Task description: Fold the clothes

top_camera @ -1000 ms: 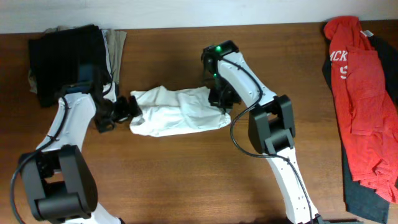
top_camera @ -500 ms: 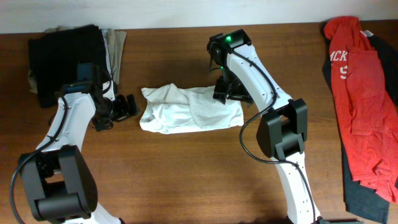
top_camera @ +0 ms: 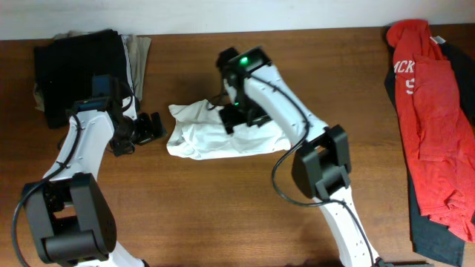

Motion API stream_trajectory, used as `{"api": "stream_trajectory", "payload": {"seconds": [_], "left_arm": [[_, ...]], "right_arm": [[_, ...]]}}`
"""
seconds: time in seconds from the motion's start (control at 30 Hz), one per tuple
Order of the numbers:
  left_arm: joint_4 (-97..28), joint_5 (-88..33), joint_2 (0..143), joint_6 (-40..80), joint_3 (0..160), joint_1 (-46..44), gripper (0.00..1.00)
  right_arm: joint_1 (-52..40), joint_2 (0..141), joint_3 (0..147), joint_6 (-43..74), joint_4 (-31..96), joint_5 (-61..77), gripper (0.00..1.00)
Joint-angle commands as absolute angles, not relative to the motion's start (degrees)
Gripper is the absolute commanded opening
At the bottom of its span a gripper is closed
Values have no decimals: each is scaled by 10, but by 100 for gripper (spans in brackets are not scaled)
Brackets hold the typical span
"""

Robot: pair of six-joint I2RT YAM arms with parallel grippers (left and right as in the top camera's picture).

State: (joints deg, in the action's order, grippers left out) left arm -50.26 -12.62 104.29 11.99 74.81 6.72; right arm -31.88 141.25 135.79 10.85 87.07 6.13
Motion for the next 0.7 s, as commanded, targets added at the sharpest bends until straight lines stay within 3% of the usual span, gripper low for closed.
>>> {"api": "stream_trajectory", "payload": {"seconds": [0.0,0.47,0.57,0.63,0.67], "left_arm": [[-502,-122,1032,123,755,69,99],[-512,-122,1032,123,753,69,99],[-512,-122,1032,123,753,69,99],[-512,-122,1032,123,753,69,99],[-512,-122,1032,123,753,69,99]], "right_arm": [[-358,1410,1352,102,852,28,84],[-351,1449,1335,130,816,-31,78],[-351,1449,1314,145,805,-36,67],[-350,1449,1313,156,803,-49,48],[-349,1449,1313,171,803,-68,32]]}}
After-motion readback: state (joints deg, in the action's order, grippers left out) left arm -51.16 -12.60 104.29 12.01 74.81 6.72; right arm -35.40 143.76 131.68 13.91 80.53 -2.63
